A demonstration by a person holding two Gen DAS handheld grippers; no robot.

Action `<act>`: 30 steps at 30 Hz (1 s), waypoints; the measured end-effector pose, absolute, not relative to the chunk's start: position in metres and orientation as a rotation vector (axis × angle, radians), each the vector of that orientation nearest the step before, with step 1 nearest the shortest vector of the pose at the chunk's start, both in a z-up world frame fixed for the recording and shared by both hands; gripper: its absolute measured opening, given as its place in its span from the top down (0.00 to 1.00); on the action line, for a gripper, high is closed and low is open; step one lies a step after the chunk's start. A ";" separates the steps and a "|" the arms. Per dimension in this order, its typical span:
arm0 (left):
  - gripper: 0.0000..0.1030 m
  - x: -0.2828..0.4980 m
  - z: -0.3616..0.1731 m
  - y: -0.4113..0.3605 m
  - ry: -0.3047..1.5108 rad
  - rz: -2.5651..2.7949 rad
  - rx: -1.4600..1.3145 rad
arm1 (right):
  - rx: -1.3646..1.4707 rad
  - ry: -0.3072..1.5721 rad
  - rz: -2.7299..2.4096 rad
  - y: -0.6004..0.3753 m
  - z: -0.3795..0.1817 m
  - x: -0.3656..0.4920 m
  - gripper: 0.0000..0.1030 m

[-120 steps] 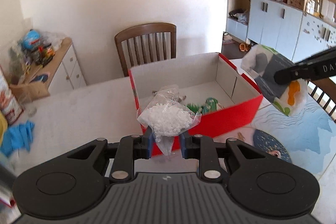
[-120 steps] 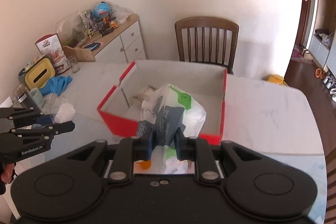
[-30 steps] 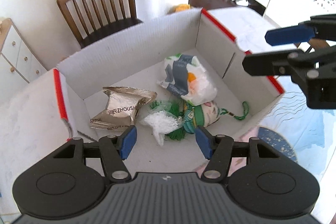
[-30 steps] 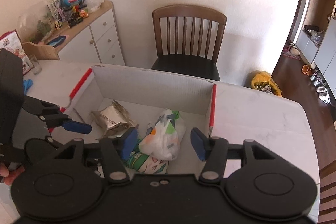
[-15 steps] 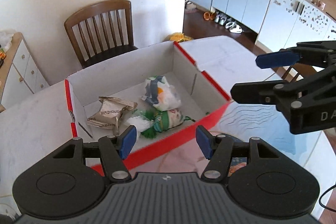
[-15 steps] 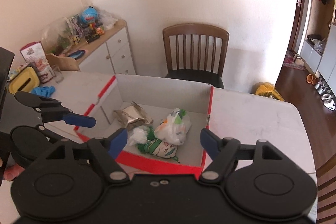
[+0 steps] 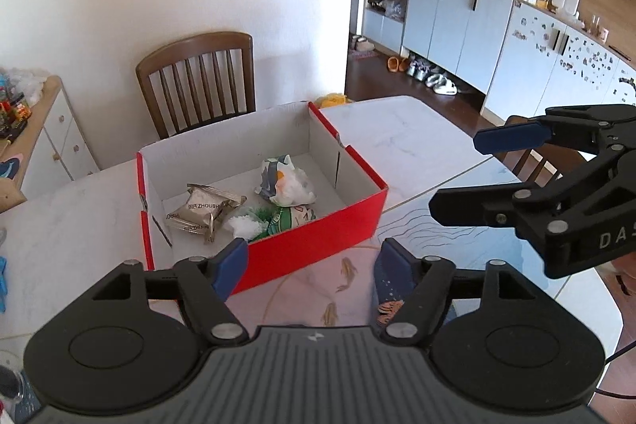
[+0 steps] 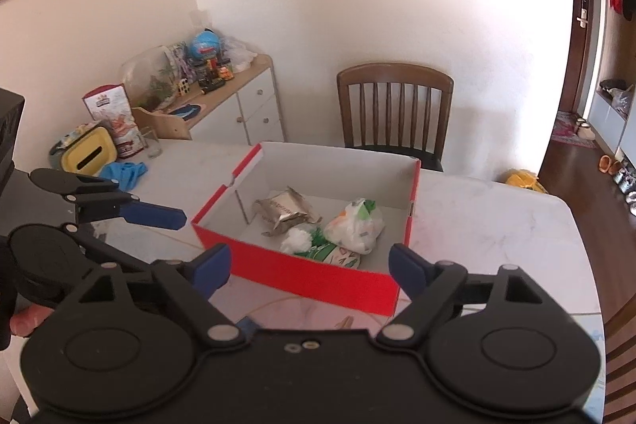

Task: Organize objects
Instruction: 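Withdraw both tools from the box back toward the mat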

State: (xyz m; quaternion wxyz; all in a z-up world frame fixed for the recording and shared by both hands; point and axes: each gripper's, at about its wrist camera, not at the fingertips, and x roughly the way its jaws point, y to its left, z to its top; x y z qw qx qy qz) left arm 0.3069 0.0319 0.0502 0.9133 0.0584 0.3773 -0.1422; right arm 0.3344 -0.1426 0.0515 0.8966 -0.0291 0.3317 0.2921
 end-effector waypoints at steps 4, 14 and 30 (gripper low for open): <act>0.21 0.287 0.053 0.029 0.745 -0.266 0.099 | -0.056 0.661 0.633 -0.152 0.056 0.318 0.09; 0.15 0.248 0.054 0.024 0.684 -0.207 0.080 | -0.020 0.630 0.675 -0.173 0.053 0.286 0.01; 0.00 0.205 0.034 0.041 0.624 -0.148 -0.006 | -0.077 0.665 0.690 -0.184 0.019 0.252 0.01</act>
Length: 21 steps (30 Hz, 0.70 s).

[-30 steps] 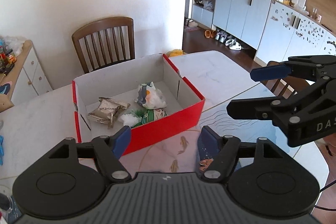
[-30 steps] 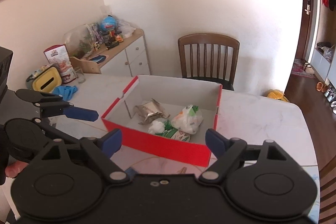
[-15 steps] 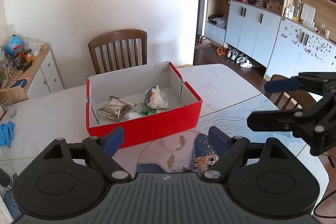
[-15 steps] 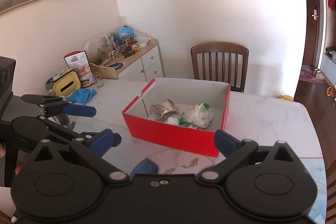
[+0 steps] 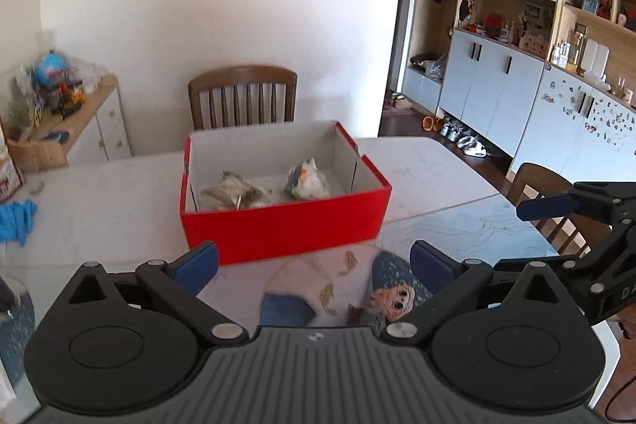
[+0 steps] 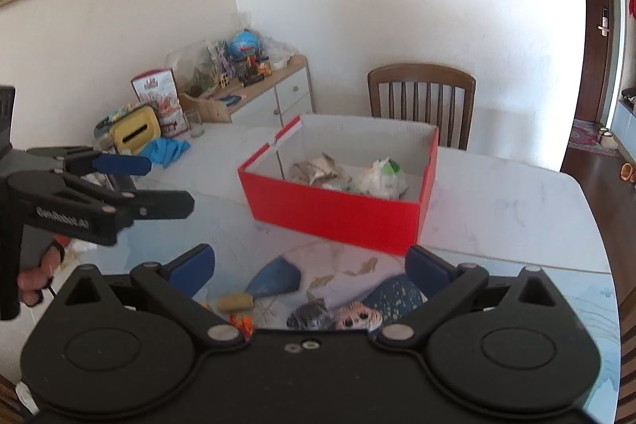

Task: Organize objects
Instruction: 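Withdraw both tools from the box back toward the mat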

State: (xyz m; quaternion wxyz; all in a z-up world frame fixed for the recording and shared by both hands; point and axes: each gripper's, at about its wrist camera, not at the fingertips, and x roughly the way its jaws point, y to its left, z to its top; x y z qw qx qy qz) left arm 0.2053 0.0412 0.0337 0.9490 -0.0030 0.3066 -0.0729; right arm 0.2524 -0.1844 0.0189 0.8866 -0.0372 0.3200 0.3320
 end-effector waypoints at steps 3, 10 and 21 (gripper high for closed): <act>0.00 0.199 0.019 0.043 0.647 -0.126 -0.012 | -0.102 0.687 0.691 -0.182 0.006 0.248 0.01; 0.00 0.183 -0.019 0.052 0.669 -0.048 -0.034 | -0.113 0.743 0.662 -0.178 -0.029 0.241 0.02; 0.00 0.185 -0.076 0.064 0.757 0.059 -0.032 | -0.164 0.852 0.598 -0.164 -0.086 0.245 0.11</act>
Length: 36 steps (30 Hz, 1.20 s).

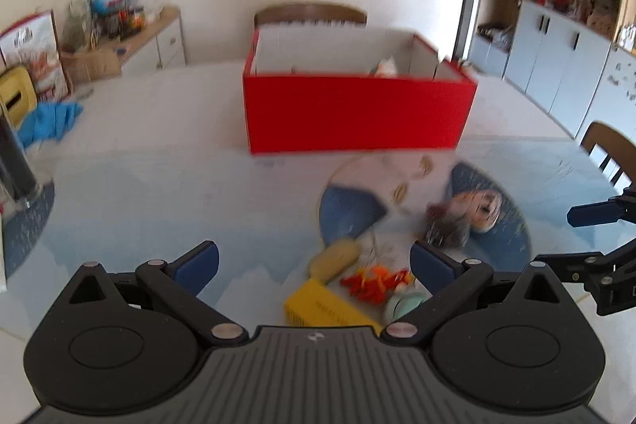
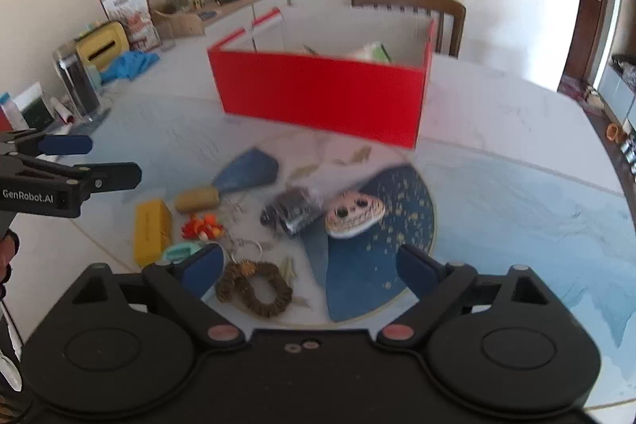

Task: Organize objects
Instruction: 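Withdraw both tools from the box back toward the mat, then grasp the yellow box with left gripper while right grasps brown keyring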

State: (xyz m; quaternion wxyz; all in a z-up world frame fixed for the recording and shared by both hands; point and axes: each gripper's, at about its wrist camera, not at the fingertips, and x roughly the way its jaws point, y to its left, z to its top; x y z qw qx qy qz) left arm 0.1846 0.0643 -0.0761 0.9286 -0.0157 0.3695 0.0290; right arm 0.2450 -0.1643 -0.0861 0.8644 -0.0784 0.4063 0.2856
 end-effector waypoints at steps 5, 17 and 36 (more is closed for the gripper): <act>0.00 0.190 -0.096 0.068 0.810 0.120 -0.050 | -0.193 0.890 0.576 -0.156 -0.106 0.248 0.17; 0.00 0.200 -0.126 0.069 0.908 0.120 -0.084 | -0.213 0.947 0.559 -0.143 -0.132 0.255 0.27; 0.40 0.197 -0.135 0.077 0.933 0.078 -0.061 | -0.315 0.927 0.592 -0.119 -0.139 0.247 0.72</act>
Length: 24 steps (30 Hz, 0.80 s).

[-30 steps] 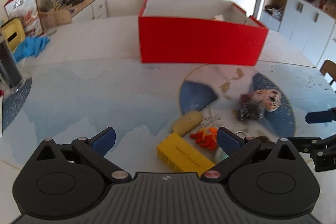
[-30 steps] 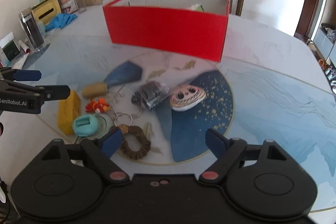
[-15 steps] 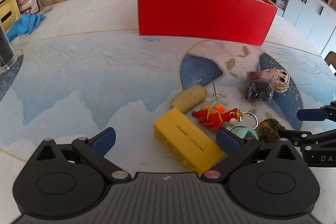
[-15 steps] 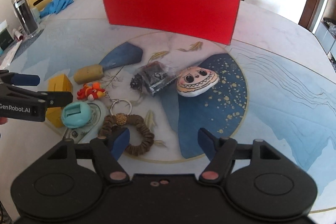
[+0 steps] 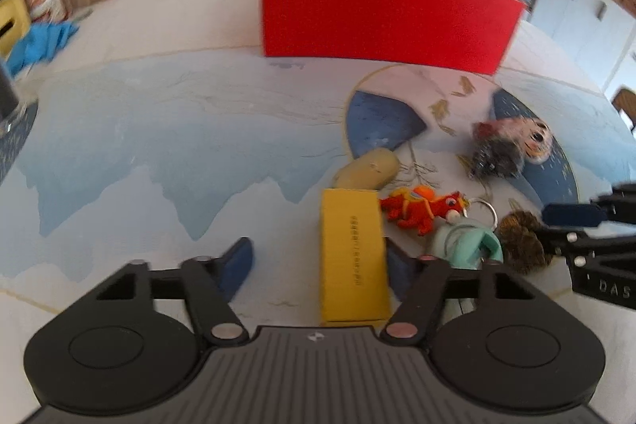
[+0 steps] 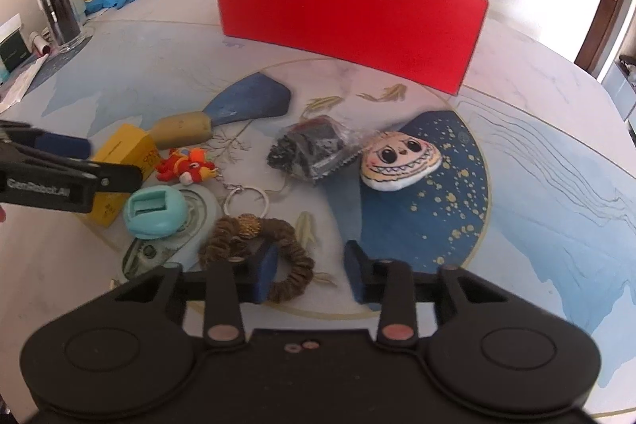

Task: Organize objects
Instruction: 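Grasp the yellow box with left gripper while right grasps brown keyring, then carry the yellow box and brown bead keyring into the red box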

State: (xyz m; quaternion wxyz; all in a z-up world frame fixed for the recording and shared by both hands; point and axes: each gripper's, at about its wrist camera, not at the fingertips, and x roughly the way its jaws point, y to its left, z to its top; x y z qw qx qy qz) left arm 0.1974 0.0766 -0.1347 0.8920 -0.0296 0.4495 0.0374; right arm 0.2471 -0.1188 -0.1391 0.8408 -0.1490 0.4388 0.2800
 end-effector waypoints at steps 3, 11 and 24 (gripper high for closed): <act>0.49 0.194 -0.134 0.072 0.916 0.049 -0.024 | -0.334 0.920 0.610 -0.115 -0.138 0.243 0.83; 0.69 0.194 -0.133 0.070 0.923 0.033 0.014 | -0.285 0.940 0.606 -0.119 -0.134 0.246 0.93; 0.71 0.194 -0.113 0.085 0.941 0.010 0.016 | -0.141 0.908 0.630 -0.136 -0.089 0.250 0.94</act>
